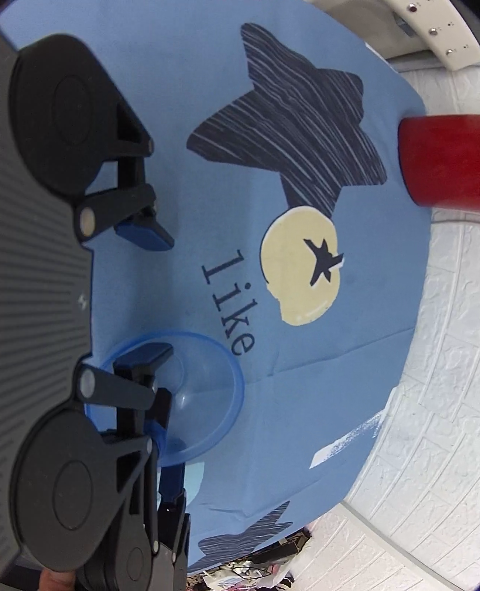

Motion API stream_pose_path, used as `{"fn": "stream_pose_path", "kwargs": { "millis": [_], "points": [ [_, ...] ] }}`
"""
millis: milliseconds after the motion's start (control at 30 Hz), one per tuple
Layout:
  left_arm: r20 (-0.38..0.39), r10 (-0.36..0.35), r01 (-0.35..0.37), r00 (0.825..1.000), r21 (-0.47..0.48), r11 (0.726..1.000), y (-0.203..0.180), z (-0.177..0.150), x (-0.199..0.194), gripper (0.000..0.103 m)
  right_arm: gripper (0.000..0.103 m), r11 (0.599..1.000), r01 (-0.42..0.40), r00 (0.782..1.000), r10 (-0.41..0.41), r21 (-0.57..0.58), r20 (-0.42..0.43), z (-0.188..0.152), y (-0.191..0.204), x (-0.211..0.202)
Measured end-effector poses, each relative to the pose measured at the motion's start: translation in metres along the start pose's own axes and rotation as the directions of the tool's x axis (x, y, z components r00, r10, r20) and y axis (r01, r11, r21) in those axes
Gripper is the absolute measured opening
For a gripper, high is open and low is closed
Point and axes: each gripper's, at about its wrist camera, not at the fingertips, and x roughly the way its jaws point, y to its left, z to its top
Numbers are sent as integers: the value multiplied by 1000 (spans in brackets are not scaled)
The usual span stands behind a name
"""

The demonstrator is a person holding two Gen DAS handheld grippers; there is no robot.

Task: Organize plates and bowls
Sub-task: 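Grasp the blue plastic bowl rim with both grippers, then lower the blue plastic bowl into the red-and-white bowl and open both grippers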

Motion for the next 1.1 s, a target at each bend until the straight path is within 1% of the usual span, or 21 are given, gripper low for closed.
{"fn": "stream_pose_path", "kwargs": {
  "millis": [33, 67, 100, 133, 167, 233, 300, 400, 533, 633, 767, 867, 967, 1100],
  "points": [
    [-4, 0, 0, 1000, -1, 1000, 0, -1, 1, 40, 33, 1000, -20, 1000, 20, -5, 19, -1, -1, -2],
    [4, 13, -13, 1000, 9, 1000, -1, -2, 0, 26, 30, 998, -63, 998, 63, 2, 27, -2, -2, -2],
    [-12, -5, 5, 1000, 6, 1000, -1, -2, 1, 11, 25, 996, -85, 996, 84, 21, 37, -4, -4, -3],
    [-30, -31, 30, 999, -20, 999, 1, -3, 1, 8, 19, 994, -104, 994, 102, 33, 42, -5, -4, -4],
    [-35, -46, 45, 998, -35, 998, 1, -5, 0, 7, 18, 992, -122, 992, 120, 42, 48, -8, -4, -6],
    [-37, -64, 63, 997, -31, 998, -2, -10, -5, 6, 17, 984, -169, 985, 166, 51, 43, -14, -1, -12],
    [-34, -54, 53, 998, -16, 998, -8, -16, -15, 5, 17, 986, -158, 987, 156, 43, 44, -21, 4, -20],
    [-43, -99, 98, 994, -29, 995, -10, -24, -32, 6, 17, 985, -155, 987, 151, 69, 63, -30, 4, -38],
    [-44, -129, 130, 991, 0, 992, -25, -44, -62, 5, 19, 983, -160, 986, 155, 90, 56, -49, 6, -70],
    [-64, -165, 167, 984, 27, 986, -43, -69, -88, 5, 23, 987, -136, 990, 133, 81, 42, -76, 12, -100],
    [-96, -214, 222, 972, 76, 972, -70, -113, -122, 6, 24, 993, -90, 996, 87, 70, 36, -121, 11, -150],
    [-153, -238, 253, 959, 94, 963, -88, -151, -134, 5, 24, 996, -59, 998, 57, 73, 28, -158, 11, -177],
    [-228, -245, 273, 942, 100, 957, -100, -185, -135, 5, 24, 995, -45, 999, 44, 94, 6, -191, 9, -190],
    [-262, -212, 254, 942, 137, 958, -112, -215, -136, 3, 24, 992, -41, 999, 44, 118, -17, -220, 8, -188]
  ]
}}
